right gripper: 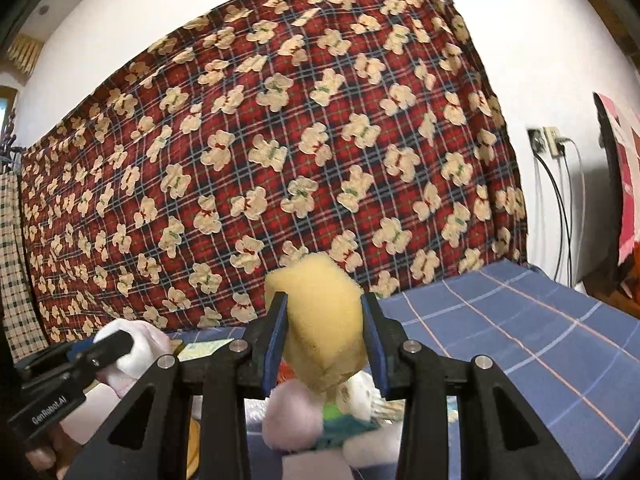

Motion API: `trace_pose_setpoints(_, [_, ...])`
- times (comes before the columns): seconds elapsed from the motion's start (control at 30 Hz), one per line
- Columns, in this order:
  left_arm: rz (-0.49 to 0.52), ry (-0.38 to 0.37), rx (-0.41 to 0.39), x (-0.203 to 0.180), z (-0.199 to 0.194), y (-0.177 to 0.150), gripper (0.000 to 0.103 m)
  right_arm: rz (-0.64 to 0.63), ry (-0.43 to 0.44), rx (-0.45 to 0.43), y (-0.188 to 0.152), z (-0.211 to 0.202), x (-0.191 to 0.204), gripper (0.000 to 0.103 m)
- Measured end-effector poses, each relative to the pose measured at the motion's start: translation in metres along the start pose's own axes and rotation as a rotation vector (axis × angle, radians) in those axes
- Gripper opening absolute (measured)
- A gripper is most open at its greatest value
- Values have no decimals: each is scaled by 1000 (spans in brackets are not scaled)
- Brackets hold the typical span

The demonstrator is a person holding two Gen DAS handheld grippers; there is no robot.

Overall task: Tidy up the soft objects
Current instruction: 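Carry the towel with the left tool and the sponge with the right tool toward the gold tray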

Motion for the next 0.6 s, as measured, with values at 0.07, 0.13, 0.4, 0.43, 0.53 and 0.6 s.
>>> trace_pose_setpoints(0.07, [4, 25, 1, 8, 1, 1, 17, -8, 9, -2, 2, 7, 6, 39])
trace_pose_setpoints(0.13, [-13, 46, 0, 17, 1, 2, 17, -14, 17, -3, 4, 15, 13, 39])
trace_pose_setpoints(0.4, [-31, 127, 17, 44, 8, 3, 17, -35, 41, 6, 3, 39, 35, 39])
trace_pose_setpoints(0.43, [-45, 134, 20, 49, 8, 3, 17, -35, 44, 5, 4, 41, 37, 39])
trace_pose_setpoints(0.53, [-82, 172, 15, 64, 6, 4, 17, -43, 51, -12, 10, 45, 45, 39])
trace_pose_setpoints(0.6, [-106, 191, 11, 73, 4, 5, 17, -49, 62, -23, 12, 47, 51, 39])
Point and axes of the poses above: each gripper's, at about its wrist camera, not at the fingertips, and z roughly the way its jaws point, x to its left, y to its top, the point moved 7 cm from there along z, roughly the way its jaws point, and after that the axes turned 9 degrees about -x, right-handed, at the moved point
